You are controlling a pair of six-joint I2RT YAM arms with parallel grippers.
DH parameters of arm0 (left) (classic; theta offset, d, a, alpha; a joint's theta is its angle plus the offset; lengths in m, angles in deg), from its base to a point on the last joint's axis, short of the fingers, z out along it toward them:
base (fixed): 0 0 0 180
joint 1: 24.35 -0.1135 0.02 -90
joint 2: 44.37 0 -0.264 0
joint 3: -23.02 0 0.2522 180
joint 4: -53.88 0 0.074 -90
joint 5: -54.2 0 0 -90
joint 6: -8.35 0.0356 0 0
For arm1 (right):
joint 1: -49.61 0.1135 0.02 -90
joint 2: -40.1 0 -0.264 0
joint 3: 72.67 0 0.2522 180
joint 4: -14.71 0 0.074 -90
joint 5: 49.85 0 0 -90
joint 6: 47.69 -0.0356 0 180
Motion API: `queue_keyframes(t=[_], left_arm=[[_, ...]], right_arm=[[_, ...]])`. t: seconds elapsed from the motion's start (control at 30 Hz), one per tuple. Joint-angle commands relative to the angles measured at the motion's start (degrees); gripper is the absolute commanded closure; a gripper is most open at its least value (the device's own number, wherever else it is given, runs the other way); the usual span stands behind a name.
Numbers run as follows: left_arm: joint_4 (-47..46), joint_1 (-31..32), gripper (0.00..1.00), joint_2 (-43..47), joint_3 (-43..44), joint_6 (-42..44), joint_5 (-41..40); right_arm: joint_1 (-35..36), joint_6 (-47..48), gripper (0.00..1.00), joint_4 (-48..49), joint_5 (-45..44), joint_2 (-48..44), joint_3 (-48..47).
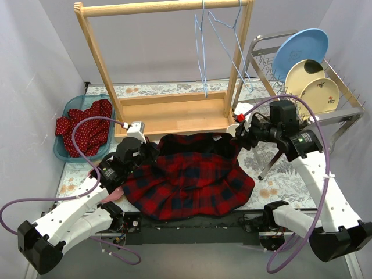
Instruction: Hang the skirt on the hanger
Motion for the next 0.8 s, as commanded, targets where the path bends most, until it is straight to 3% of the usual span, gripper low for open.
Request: queue_keyframes(t=[0.0,0.2,0.5,0.77], left_arm=[[-2.1,-0.2,1.00,-0.1,-0.6,1.6,2.4],[-2.4,-0.2,1.00,0.0,-1.1,1.6,2.5],[-2.6,-0.2,1.00,1.3,-1.4,1.6,2.5],[-2.7,-0.2,1.00,1.6,-1.4,2.0,2.2]], right_arm=[[-0.1,1.0,0.45,-8.2,9.0,-0.6,-9.3],[-0.1,-9.9,0.46,-2.6,0.5,5.8,-28.6],[-2.9,-21.5,0.45,4.7,-12.1,25.6,-54.5],[-6.7,-25.0,0.47,8.2,-11.4,37.8,-62.8]])
